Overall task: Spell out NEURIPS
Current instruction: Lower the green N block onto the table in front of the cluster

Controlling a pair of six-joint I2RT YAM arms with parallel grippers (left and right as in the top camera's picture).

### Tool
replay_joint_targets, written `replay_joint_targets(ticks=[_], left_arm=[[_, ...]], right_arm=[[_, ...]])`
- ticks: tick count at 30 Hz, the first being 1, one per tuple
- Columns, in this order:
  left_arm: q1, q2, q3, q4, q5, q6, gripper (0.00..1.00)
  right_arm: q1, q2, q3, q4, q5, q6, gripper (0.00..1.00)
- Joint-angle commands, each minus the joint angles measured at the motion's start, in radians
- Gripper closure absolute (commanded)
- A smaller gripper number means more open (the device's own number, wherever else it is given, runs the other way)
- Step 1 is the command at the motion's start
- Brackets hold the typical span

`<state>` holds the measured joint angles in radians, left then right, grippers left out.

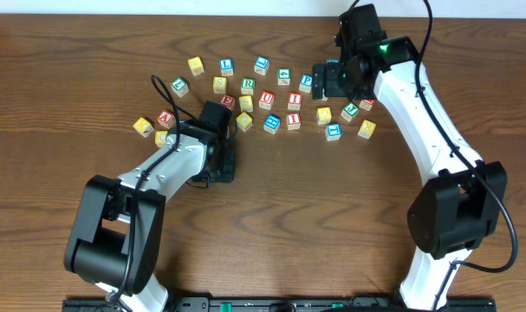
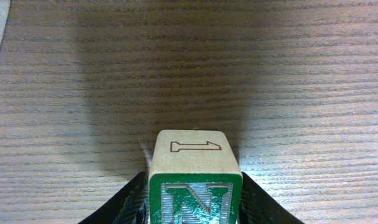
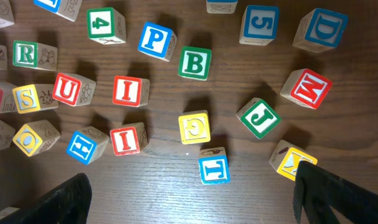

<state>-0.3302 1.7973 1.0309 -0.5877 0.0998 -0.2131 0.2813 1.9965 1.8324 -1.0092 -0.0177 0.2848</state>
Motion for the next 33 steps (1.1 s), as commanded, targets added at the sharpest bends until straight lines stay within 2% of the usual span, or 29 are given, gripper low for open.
replay_joint_targets(ticks=[1, 11, 12, 22, 29, 33], left_arm=[[0.001, 0.013, 0.03, -0.006, 0.006, -0.01, 0.57], [0.001, 0.013, 0.03, -0.006, 0.006, -0.01, 0.56], [0.001, 0.013, 0.03, -0.005, 0.006, -0.01, 0.5], [0.001, 0.013, 0.03, -0.005, 0.005, -0.009, 0.48], [0.001, 0.006, 0.056, -0.034, 0.005, -0.009, 0.37], [0.001, -0.01, 0.09, -0.072, 0.005, -0.009, 0.34]], right_arm=[[0.008, 0.0, 0.02, -0.001, 0.012, 0.007, 0.01], [0.008, 0.0, 0.02, -0.001, 0.012, 0.007, 0.01], [0.008, 0.0, 0.02, -0.001, 0.012, 0.007, 0.01], [0.008, 0.0, 0.02, -0.001, 0.011, 0.007, 0.01], [0.008, 0.0, 0.02, -0.001, 0.012, 0.007, 0.01], [0.008, 0.0, 0.02, -0.001, 0.012, 0.007, 0.01]])
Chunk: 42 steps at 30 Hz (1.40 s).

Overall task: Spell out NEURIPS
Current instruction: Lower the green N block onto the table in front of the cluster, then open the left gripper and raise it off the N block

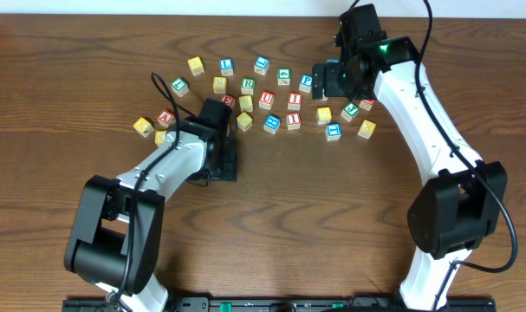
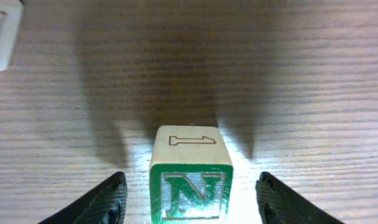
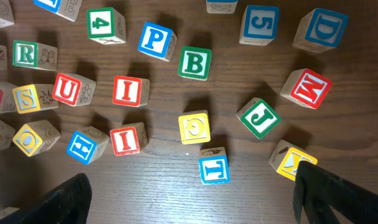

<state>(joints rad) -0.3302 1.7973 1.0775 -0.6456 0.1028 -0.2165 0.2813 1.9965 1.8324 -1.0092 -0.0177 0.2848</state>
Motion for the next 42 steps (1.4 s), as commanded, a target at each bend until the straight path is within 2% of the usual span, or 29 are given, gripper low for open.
replay_joint_targets(ticks=[1, 23, 32, 42], left_arm=[[0.001, -0.016, 0.051, -0.023, 0.003, -0.006, 0.33], [0.001, -0.165, 0.21, -0.212, 0.002, 0.026, 0.32], [0.001, -0.165, 0.368, -0.324, 0.002, 0.041, 0.31], [0.034, -0.165, 0.493, -0.373, 0.002, 0.048, 0.28]], right_arm=[[0.008, 0.0, 0.02, -0.001, 0.012, 0.007, 0.01], [0.008, 0.0, 0.02, -0.001, 0.012, 0.007, 0.01], [0.008, 0.0, 0.02, -0.001, 0.012, 0.007, 0.01], [0.008, 0.0, 0.02, -0.001, 0.012, 0.007, 0.01]])
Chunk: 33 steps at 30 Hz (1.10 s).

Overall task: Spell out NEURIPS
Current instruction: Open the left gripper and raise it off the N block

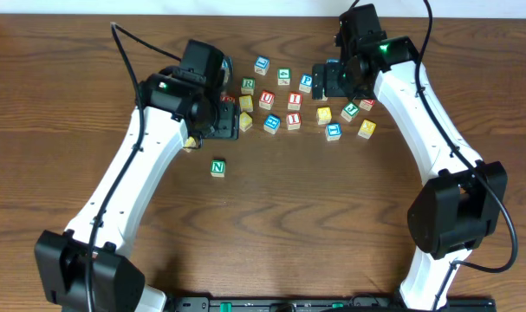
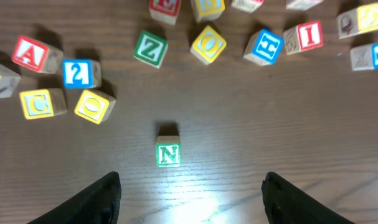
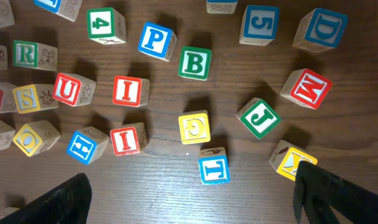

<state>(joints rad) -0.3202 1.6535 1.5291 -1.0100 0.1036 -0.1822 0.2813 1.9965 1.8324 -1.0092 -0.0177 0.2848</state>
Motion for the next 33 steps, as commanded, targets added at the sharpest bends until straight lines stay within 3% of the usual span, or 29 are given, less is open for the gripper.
replay_joint_targets(ticks=[1, 33], left_arm=[[0.032, -0.021, 0.047, -0.011, 0.002, 0.014, 0.29], [0.072, -0.02, 0.059, -0.021, 0.002, 0.013, 0.28]], right_arm=[[0.008, 0.0, 0.02, -0.001, 0.012, 0.007, 0.01], [0.008, 0.0, 0.02, 0.003, 0.0, 0.006, 0.01]])
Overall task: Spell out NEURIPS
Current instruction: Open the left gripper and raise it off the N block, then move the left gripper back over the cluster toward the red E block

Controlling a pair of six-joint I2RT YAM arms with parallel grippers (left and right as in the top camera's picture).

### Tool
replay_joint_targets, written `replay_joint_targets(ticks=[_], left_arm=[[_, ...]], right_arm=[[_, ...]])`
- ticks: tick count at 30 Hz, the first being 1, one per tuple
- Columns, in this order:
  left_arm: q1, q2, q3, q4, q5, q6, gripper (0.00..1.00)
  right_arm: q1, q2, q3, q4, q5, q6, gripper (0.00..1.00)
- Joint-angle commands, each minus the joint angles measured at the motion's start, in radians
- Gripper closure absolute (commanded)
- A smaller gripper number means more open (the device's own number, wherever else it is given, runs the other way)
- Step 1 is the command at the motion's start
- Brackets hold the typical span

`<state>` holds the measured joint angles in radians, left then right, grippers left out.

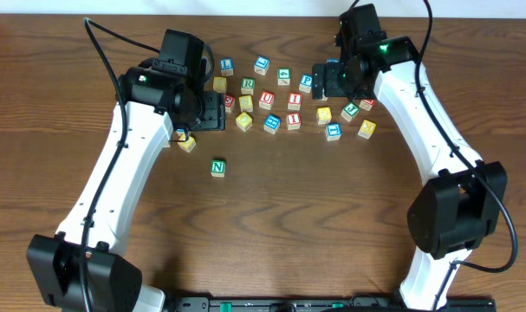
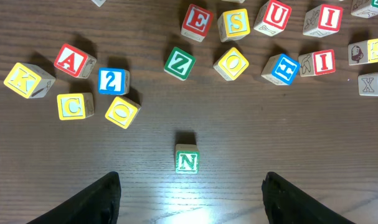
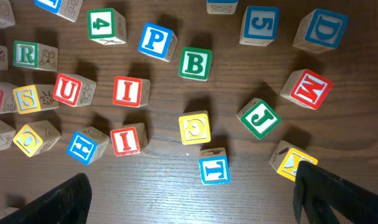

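Note:
The green N block (image 2: 187, 160) stands alone on the wood table (image 1: 271, 225), in front of the block cluster, also N block (image 1: 217, 167). My left gripper (image 2: 192, 186) hangs high above it, open and empty, over the left of the cluster as left gripper (image 1: 206, 113). Loose in the cluster lie red E (image 2: 197, 20), yellow S (image 2: 233, 22), red U (image 2: 276, 14), green R (image 3: 25, 54), red I (image 3: 127, 90) and blue P (image 3: 155, 38). My right gripper (image 3: 192, 174) hovers open over the right of the cluster, holding nothing.
Other letter and number blocks are scattered nearby: A (image 2: 73, 60), K (image 2: 27, 79), C (image 2: 71, 106), Z (image 2: 179, 62), B (image 3: 195, 63), M (image 3: 310, 88), J (image 3: 259, 118), T (image 3: 213, 167).
My left gripper has shifted a little to the left and farther back over the cluster, still open. The N block stays where it stood. The right arm has not moved.
First my left gripper was shut on the N block, low on the table in front of the cluster. Then it was open with the block standing free between its fingers. Later it was high above the cluster's left, and now slightly farther left.

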<state>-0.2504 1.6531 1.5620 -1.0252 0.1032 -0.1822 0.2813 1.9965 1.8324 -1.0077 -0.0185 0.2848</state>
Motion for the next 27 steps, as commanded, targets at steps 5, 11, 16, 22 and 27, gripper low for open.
replay_joint_targets(ticks=[5, 11, 16, 22, 27], left_arm=[[0.003, -0.019, 0.026, -0.006, 0.002, 0.013, 0.28], [0.003, -0.019, 0.026, -0.006, 0.002, 0.013, 0.28], [0.003, -0.018, 0.026, -0.005, 0.002, 0.013, 0.28], [0.003, -0.018, 0.026, -0.002, 0.002, 0.013, 0.28], [0.003, -0.018, 0.026, -0.002, 0.002, 0.013, 0.28]], right_arm=[[0.008, -0.003, 0.021, 0.002, -0.008, -0.005, 0.01], [0.008, -0.019, 0.021, -0.006, -0.044, -0.054, 0.01], [0.008, -0.056, 0.021, -0.014, -0.044, -0.054, 0.01], [0.008, -0.121, 0.021, -0.03, -0.044, -0.054, 0.01], [0.008, -0.162, 0.021, -0.06, -0.044, -0.054, 0.01]])
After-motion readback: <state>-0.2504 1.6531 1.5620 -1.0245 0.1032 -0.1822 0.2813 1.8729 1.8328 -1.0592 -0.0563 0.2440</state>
